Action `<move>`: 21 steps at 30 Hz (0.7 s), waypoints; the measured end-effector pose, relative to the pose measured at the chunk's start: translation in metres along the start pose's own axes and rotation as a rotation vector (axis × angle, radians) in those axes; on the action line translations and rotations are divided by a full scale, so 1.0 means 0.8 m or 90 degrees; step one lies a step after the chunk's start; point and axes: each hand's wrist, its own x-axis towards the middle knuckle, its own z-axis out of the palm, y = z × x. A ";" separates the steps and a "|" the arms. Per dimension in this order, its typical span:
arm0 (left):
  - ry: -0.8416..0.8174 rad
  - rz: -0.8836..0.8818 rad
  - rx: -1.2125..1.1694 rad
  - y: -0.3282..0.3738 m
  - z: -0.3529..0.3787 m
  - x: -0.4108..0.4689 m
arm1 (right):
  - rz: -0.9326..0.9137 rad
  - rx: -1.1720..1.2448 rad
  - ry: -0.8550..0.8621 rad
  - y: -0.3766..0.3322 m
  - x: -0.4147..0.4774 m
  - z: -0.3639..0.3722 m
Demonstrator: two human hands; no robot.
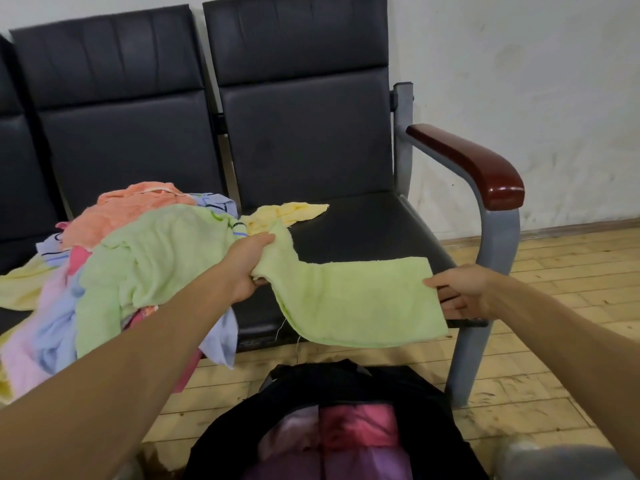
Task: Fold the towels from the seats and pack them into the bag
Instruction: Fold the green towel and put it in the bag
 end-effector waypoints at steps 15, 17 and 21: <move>-0.202 0.189 0.432 -0.065 0.193 -0.044 | 0.006 0.044 -0.050 0.002 -0.007 -0.009; -0.288 0.153 0.495 -0.080 0.199 -0.050 | -0.004 0.035 -0.043 0.002 -0.008 -0.008; -0.335 0.146 0.461 -0.080 0.180 -0.056 | -0.036 -0.013 -0.023 0.000 -0.012 -0.002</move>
